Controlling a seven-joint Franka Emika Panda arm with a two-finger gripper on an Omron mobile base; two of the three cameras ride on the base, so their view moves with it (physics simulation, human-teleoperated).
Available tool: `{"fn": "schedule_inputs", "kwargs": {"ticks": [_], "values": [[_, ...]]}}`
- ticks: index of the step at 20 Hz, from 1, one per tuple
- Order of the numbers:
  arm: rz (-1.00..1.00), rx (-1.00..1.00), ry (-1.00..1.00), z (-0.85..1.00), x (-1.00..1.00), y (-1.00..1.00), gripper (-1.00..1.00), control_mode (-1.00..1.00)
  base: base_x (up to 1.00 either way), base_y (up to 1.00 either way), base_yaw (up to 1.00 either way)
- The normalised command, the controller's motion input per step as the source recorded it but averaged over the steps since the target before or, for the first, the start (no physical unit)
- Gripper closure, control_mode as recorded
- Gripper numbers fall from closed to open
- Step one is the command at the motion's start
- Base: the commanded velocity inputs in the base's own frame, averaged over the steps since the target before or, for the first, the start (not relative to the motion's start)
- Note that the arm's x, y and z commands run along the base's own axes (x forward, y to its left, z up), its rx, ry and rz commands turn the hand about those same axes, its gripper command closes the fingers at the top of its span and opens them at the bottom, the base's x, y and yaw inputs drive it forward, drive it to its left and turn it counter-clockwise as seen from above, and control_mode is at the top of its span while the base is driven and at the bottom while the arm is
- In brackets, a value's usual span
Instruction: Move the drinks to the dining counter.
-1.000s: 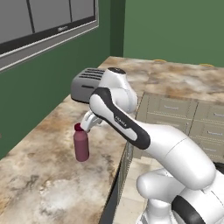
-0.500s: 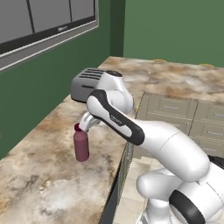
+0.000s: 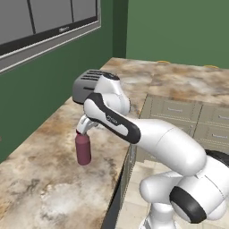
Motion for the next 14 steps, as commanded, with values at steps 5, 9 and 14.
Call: {"fn": "schedule_inputs", "kwargs": {"ticks": [5,9,14], "values": [[-0.01,0.0,0.0,-0.08,0.13,0.17,-1.0,-1.0,0.0,0.0,0.0],[0.0,0.0,0.0,-0.09,0.21,0.11,-1.0,-1.0,0.0,0.0,0.0],[0.0,0.0,0.0,-0.13,0.24,0.06,-1.0,-1.0,0.0,0.0,0.0]]}}
